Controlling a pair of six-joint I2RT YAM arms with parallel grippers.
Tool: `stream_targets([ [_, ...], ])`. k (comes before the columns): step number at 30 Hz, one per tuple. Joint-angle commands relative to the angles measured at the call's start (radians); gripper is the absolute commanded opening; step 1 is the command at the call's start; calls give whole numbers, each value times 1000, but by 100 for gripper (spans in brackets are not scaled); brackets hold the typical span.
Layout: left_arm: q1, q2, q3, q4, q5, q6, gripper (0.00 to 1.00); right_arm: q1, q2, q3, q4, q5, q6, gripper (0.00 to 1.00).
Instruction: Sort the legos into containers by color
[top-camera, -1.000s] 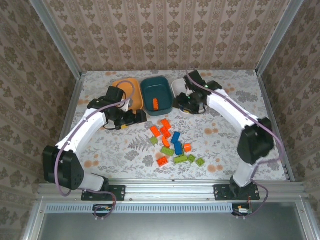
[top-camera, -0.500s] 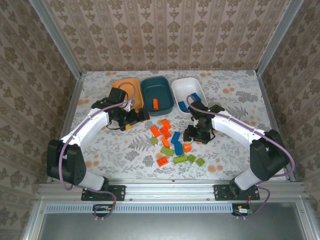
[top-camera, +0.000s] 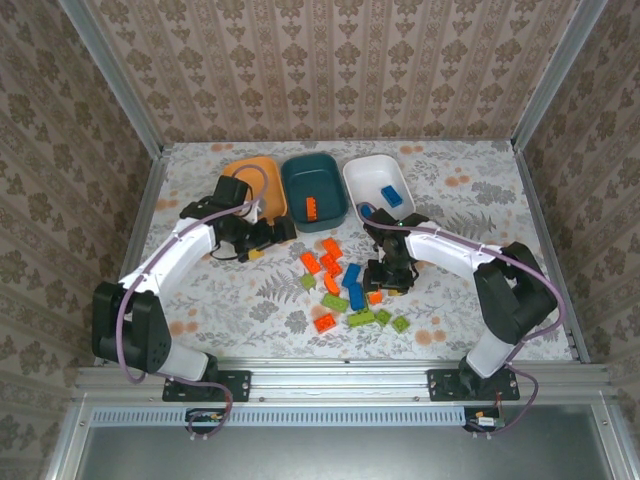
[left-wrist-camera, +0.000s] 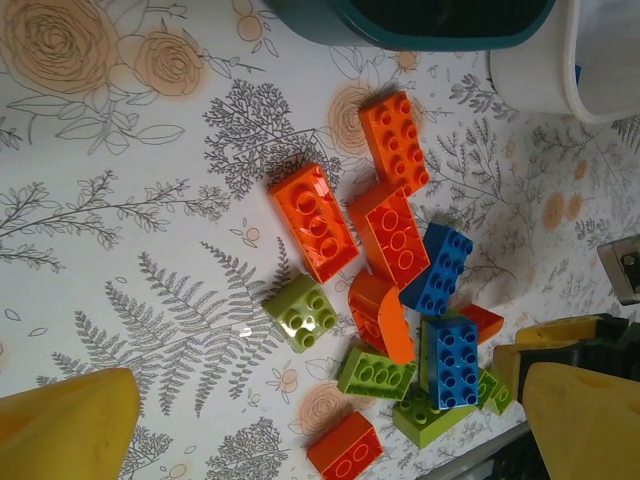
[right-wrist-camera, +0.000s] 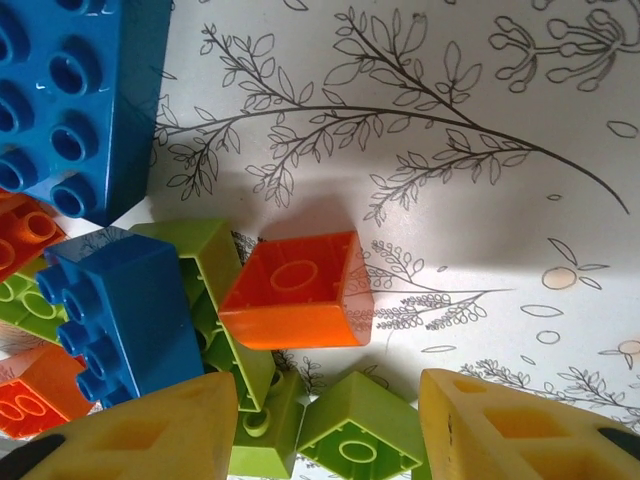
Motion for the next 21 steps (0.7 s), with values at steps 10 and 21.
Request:
stream_targets([
  [10, 19, -27, -18, -11, 20, -9, 100, 23, 75, -4, 20, 38, -25, 54],
  [21, 19, -18, -3, -19, 20, -4, 100, -24, 62, -25, 25, 126, 0, 40],
])
